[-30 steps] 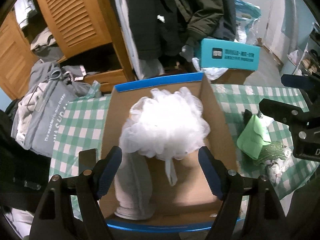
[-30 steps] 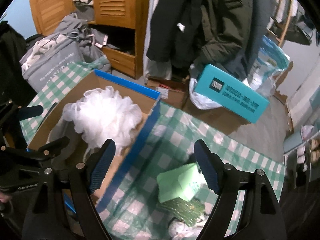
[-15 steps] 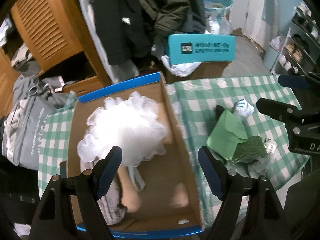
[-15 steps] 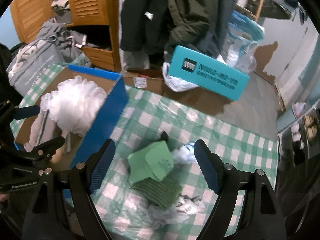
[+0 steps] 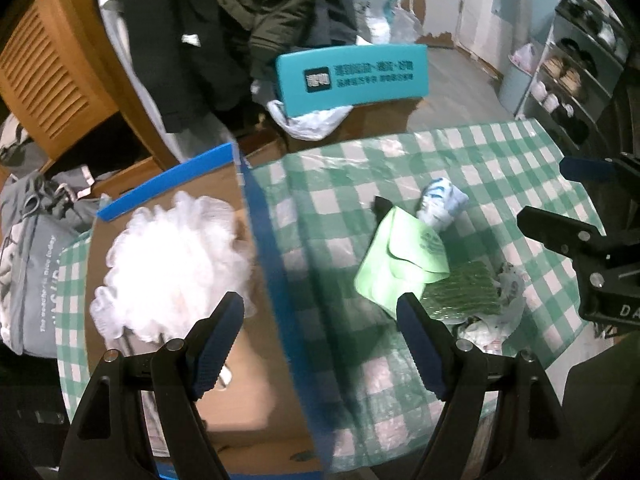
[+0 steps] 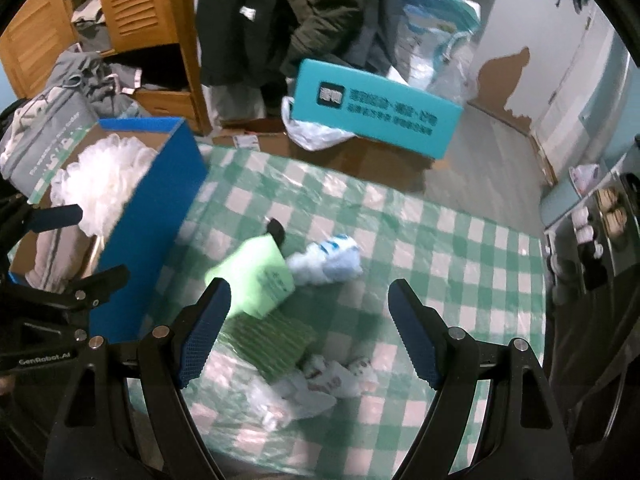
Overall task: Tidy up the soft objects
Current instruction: 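Move the left tool to the light green cloth while the right tool moves to the white plastic bags, then grasp the light green cloth with the left tool while the right tool grasps the white plastic bags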
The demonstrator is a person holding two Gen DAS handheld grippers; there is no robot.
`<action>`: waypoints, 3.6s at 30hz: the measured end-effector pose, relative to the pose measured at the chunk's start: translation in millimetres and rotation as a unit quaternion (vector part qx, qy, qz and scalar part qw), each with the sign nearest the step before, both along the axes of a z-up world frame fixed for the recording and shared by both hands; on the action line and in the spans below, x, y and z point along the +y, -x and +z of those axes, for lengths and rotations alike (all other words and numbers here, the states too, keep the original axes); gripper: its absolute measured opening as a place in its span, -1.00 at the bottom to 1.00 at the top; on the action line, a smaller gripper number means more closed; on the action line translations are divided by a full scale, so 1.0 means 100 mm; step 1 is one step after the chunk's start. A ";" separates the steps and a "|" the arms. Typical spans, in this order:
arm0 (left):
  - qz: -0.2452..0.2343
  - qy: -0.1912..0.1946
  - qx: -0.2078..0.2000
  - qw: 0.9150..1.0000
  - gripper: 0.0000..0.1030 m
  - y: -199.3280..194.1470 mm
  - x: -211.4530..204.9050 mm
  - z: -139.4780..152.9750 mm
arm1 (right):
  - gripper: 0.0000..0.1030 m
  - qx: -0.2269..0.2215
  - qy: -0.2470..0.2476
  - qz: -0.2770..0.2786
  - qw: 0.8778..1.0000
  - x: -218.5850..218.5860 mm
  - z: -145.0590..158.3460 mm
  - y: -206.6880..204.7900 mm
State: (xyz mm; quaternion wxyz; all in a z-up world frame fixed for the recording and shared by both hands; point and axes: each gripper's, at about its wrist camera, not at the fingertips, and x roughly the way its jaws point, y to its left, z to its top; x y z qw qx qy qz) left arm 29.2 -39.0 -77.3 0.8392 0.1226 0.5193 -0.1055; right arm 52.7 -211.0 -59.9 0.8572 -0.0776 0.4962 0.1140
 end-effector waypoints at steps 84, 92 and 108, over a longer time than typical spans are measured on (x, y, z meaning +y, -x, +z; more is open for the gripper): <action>0.023 0.047 0.138 0.989 0.60 -0.54 -0.56 -0.90 | 0.58 0.144 -0.025 -0.161 0.976 -1.39 -1.26 -0.20; 0.042 0.092 0.179 0.979 0.60 -0.61 -0.43 -1.06 | 0.58 0.161 -0.016 -0.167 0.973 -1.23 -1.40 -0.25; 0.026 0.070 0.175 0.982 0.59 -0.72 -0.59 -1.29 | 0.59 0.169 0.024 -0.156 0.973 -1.17 -1.65 -0.32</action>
